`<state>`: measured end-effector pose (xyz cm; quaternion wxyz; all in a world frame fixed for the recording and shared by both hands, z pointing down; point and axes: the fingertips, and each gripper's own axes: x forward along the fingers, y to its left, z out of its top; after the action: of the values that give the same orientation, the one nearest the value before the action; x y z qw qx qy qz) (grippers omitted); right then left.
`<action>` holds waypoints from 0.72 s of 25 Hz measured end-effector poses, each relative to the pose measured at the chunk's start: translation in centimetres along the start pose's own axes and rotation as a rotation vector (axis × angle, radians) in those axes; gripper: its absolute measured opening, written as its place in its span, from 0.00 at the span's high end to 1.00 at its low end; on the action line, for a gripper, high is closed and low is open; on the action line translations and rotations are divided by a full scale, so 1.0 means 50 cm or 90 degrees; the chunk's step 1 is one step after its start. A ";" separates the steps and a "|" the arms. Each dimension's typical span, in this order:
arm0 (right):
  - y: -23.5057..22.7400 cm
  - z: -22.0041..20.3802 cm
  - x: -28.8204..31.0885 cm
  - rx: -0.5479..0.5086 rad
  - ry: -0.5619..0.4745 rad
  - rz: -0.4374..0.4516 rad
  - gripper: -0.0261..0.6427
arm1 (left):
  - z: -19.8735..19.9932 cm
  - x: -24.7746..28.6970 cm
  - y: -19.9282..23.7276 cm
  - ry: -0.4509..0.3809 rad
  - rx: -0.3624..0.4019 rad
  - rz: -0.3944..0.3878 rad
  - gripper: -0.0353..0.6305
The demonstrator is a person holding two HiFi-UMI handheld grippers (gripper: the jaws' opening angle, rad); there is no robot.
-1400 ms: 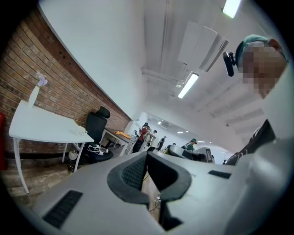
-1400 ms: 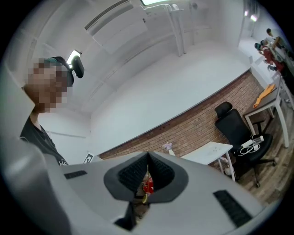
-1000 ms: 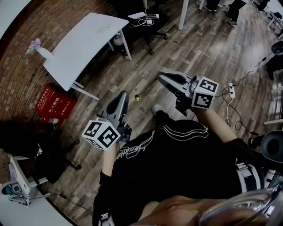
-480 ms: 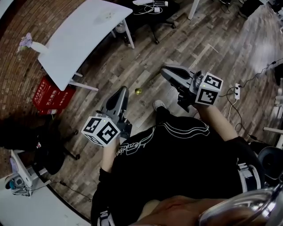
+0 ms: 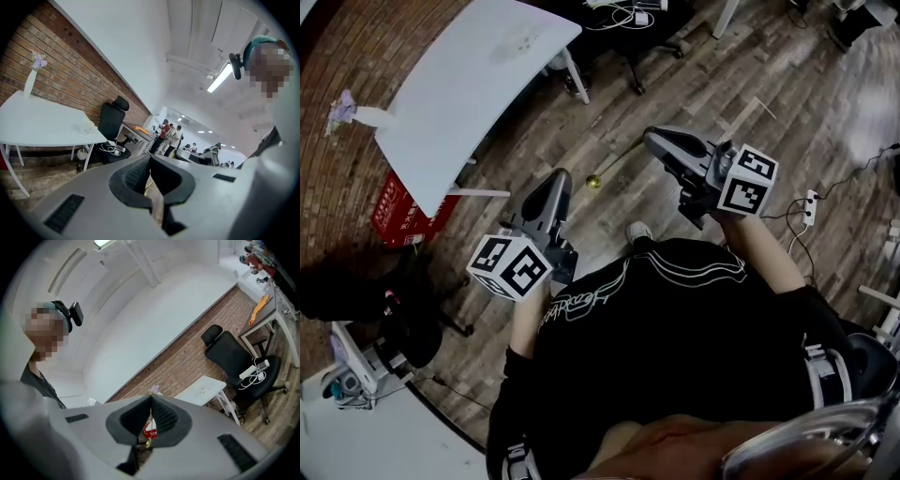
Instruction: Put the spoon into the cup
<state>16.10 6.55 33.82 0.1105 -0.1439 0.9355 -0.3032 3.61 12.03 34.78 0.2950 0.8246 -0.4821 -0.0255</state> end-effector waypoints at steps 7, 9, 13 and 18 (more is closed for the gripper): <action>-0.045 0.066 0.024 -0.010 -0.011 0.023 0.96 | 0.054 0.063 0.000 -0.015 0.026 0.007 0.94; -0.052 0.081 0.023 -0.014 -0.014 0.026 0.96 | 0.066 0.074 -0.003 -0.019 0.031 0.008 0.94; -0.072 0.105 0.039 -0.017 -0.020 0.031 0.96 | 0.086 0.089 0.008 -0.025 0.037 0.014 0.94; -0.102 0.127 0.081 -0.023 -0.022 0.030 0.96 | 0.113 0.106 0.048 -0.029 0.035 0.020 0.94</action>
<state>15.20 -2.17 31.34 0.1311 -0.1288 0.9419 -0.2811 2.73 4.25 32.62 0.2614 0.8239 -0.5021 -0.0264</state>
